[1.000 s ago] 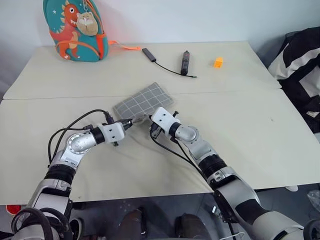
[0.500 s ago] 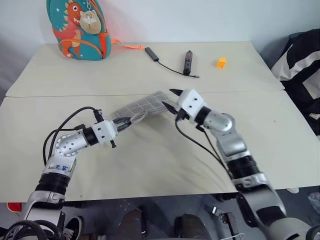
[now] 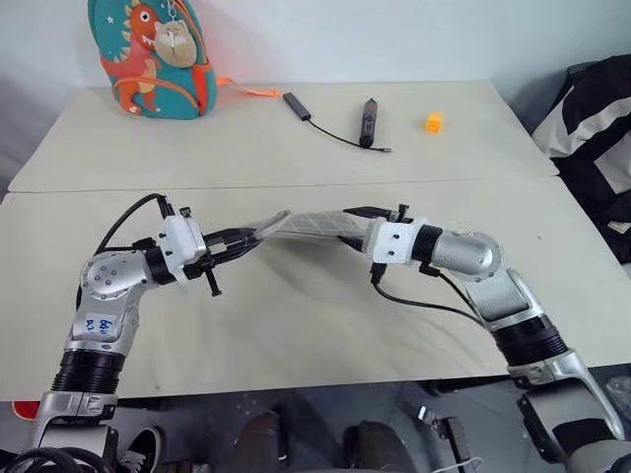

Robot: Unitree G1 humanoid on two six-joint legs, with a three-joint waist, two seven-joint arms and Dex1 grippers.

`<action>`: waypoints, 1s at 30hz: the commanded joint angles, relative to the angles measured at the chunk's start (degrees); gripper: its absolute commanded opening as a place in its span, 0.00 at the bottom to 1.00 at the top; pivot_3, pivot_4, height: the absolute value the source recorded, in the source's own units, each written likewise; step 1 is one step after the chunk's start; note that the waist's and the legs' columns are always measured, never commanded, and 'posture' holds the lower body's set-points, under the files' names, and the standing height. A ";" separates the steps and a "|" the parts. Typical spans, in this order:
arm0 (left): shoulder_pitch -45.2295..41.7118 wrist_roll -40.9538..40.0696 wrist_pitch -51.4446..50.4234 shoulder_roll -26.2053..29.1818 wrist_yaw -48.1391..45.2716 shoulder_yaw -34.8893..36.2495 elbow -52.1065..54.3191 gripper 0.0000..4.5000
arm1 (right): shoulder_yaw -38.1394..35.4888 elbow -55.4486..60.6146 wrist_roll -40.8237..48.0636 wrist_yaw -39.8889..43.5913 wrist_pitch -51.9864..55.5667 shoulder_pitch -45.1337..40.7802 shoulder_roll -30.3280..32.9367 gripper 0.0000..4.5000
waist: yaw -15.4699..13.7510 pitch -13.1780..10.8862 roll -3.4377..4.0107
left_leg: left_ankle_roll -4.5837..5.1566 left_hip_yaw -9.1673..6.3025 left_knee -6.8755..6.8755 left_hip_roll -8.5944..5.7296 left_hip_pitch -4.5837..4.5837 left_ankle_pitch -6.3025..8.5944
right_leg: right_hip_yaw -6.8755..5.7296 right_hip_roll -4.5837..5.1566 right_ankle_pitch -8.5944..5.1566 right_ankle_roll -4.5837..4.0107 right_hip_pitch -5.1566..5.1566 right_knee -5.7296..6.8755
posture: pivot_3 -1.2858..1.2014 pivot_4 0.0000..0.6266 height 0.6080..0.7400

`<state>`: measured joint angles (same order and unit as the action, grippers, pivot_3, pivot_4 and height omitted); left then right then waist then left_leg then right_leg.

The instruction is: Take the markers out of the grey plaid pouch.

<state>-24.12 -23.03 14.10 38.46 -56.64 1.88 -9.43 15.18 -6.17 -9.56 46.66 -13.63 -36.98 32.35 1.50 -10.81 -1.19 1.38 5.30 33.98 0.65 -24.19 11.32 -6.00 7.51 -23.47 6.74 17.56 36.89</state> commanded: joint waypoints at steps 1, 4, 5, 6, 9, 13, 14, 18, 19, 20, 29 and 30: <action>-0.37 -0.76 -1.00 -0.46 0.31 2.16 1.89 0.03 | -0.58 4.25 4.10 3.64 1.68 1.00 0.47 0.50 | -0.05 -0.04 -0.07 | 0.00 -0.02 0.00 0.00 0.00 0.00 | 0.01 0.00 0.00 0.00 -0.02 -0.01 | 0.52 0.24 1.00; -0.48 0.71 -0.44 -0.65 0.06 1.78 1.89 0.03 | -1.46 7.01 7.70 5.03 5.92 1.20 -0.96 0.50 | 0.02 -0.06 -0.10 | 0.01 0.00 0.00 0.00 -0.01 0.00 | -0.01 0.00 0.00 0.00 -0.03 -0.03 | 0.52 0.24 1.00; -0.48 0.86 -0.41 -0.91 0.09 1.71 2.00 0.03 | -1.83 7.49 8.38 4.77 7.08 1.19 -1.47 0.50 | 0.05 -0.06 -0.10 | 0.01 -0.01 0.00 0.00 -0.01 0.00 | -0.02 0.00 0.00 0.00 -0.02 -0.03 | 0.52 0.24 1.00; -0.47 0.65 -0.53 -1.29 0.04 1.68 2.27 0.03 | -1.70 7.16 7.46 4.21 7.14 1.14 -1.40 0.50 | 0.10 -0.06 -0.10 | 0.01 -0.01 0.00 0.00 0.00 0.00 | -0.02 0.00 0.00 -0.01 -0.03 -0.02 | 0.52 0.24 1.00; -0.33 0.28 -0.65 -1.80 -0.77 1.69 2.82 0.03 | -0.95 4.02 2.82 1.44 4.63 0.91 -0.68 0.50 | 0.06 -0.07 -0.12 | 0.01 -0.01 0.01 0.01 0.00 0.00 | -0.03 -0.01 0.00 -0.01 -0.02 -0.02 | 0.52 0.24 1.00; -0.37 -0.81 -1.39 -2.28 -1.43 2.22 3.20 0.03 | 0.73 0.46 -0.54 1.10 1.98 0.76 0.38 0.50 | 0.07 -0.07 -0.12 | 0.01 0.00 0.01 0.00 0.00 0.00 | -0.03 -0.01 0.00 -0.01 -0.02 -0.02 | 0.52 0.24 1.00; -0.41 -0.81 -1.34 -2.31 -1.56 2.25 3.29 0.03 | 0.99 0.05 -0.85 1.44 1.46 0.95 0.60 0.50 | 0.05 -0.07 -0.12 | 0.00 0.01 0.01 0.00 0.00 0.00 | -0.03 -0.01 0.00 -0.01 -0.02 -0.03 | 0.52 0.24 1.00; -0.24 -1.15 -1.51 -2.79 -1.71 2.42 3.71 0.03 | 0.61 -1.18 -1.03 0.98 1.62 0.63 -0.06 0.46 | 0.07 -0.07 -0.13 | 0.00 0.00 0.02 0.00 0.00 0.00 | -0.02 -0.01 0.00 -0.01 -0.02 -0.02 | 0.52 0.24 1.00; 0.03 -1.48 -2.21 -2.85 -2.01 2.29 3.90 0.03 | 0.38 -1.05 -0.16 1.27 2.08 0.31 -0.61 0.41 | 0.06 -0.07 -0.12 | 0.00 0.00 0.02 0.00 0.00 0.00 | -0.02 -0.01 0.00 -0.01 -0.02 -0.02 | 0.52 0.24 1.00; 0.34 -1.16 -2.17 -3.01 -1.72 2.26 4.06 0.03 | -0.06 -0.75 0.78 1.13 2.60 0.00 -1.36 0.36 | 0.09 -0.07 -0.12 | 0.00 0.00 0.02 0.00 0.00 0.00 | -0.03 -0.01 0.00 -0.01 -0.02 -0.02 | 0.52 0.24 1.00; 3.35 -1.17 -5.07 -2.35 -4.57 1.84 6.00 0.45 | -1.21 1.96 2.89 1.00 5.49 0.06 -3.74 0.00 | 0.00 -0.07 -0.13 | 0.00 -0.01 0.02 0.01 -0.01 -0.01 | 0.01 -0.02 0.01 -0.01 -0.02 -0.02 | 0.52 0.24 1.00; 3.36 0.85 -2.38 -2.48 -4.03 1.76 5.30 0.52 | -1.43 2.34 3.46 1.33 6.17 0.18 -3.79 0.00 | -0.04 -0.07 -0.13 | 0.00 -0.02 0.04 0.00 -0.01 0.00 | 0.02 0.00 0.00 -0.01 -0.03 -0.02 | 0.52 0.24 1.00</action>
<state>-21.07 -24.11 8.48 35.81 -61.06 2.76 -5.12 15.35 -6.39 -7.89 47.89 -8.04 -36.64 28.50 1.45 -10.89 -1.31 1.40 5.28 34.03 0.64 -24.19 11.32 -5.98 7.53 -23.46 6.73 17.51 36.86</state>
